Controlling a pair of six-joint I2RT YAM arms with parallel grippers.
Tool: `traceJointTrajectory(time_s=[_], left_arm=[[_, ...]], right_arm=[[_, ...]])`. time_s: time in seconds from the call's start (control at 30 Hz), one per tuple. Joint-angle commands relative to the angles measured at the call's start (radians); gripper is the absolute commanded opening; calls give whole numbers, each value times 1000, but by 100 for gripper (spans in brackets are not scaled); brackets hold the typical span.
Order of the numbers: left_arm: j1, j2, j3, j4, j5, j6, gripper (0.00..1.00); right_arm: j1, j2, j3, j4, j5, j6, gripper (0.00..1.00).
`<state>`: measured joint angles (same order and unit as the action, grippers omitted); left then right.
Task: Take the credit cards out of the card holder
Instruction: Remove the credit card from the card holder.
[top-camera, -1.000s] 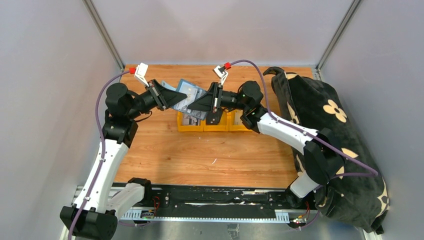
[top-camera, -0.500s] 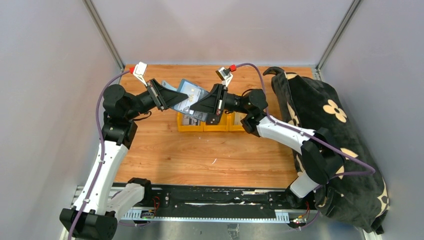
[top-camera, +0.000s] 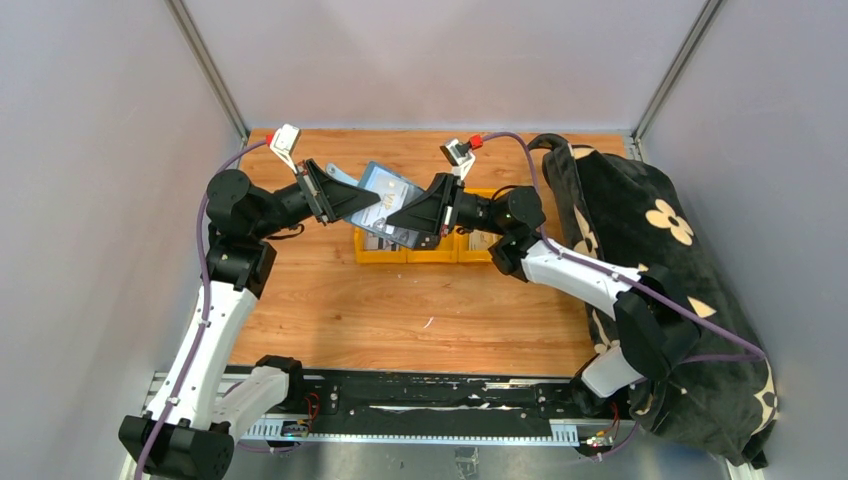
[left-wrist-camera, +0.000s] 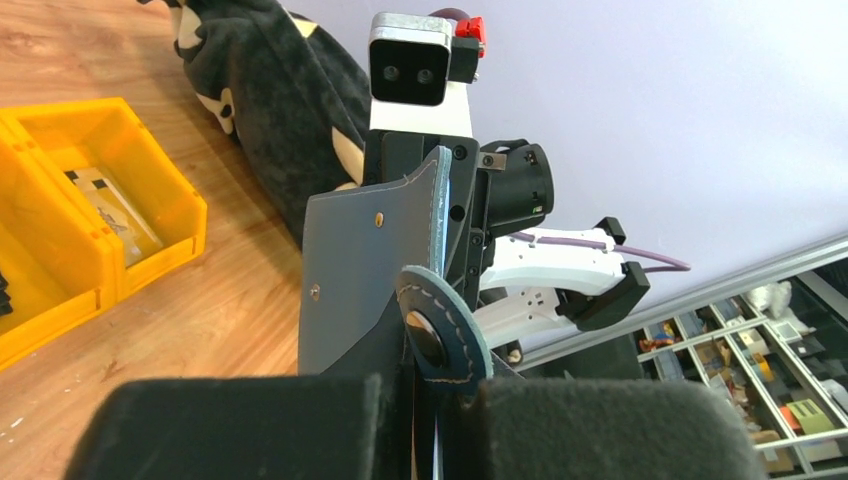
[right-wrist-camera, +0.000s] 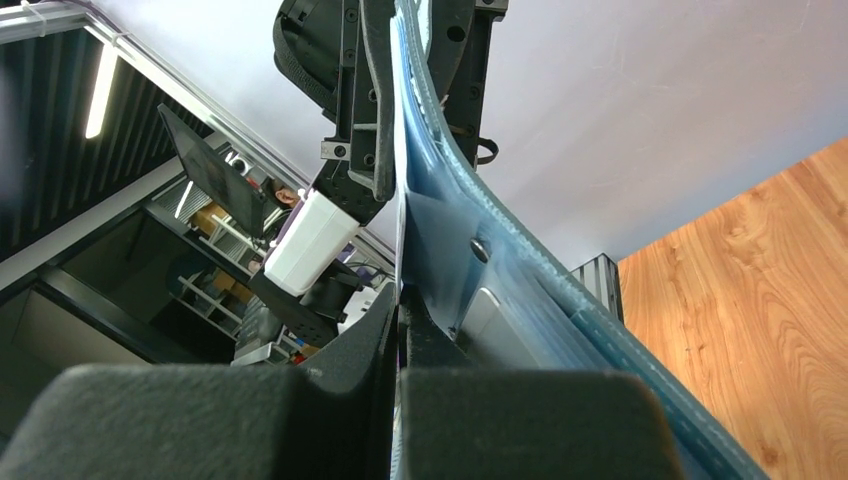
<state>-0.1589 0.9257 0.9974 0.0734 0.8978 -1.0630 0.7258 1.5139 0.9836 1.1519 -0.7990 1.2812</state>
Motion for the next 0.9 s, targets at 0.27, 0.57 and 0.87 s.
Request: traceJointTrajectory(time_s=[0.27, 0.57, 0.87], left_arm=[[7, -5, 53, 66, -10, -31, 0], [7, -8, 62, 71, -2, -38, 0], [7, -8, 67, 82, -1, -44, 0]], right_arm=[[40, -32, -76, 47, 75, -72, 0], [54, -55, -139, 133, 170, -86, 0], [59, -35, -113, 147, 178, -75, 16]])
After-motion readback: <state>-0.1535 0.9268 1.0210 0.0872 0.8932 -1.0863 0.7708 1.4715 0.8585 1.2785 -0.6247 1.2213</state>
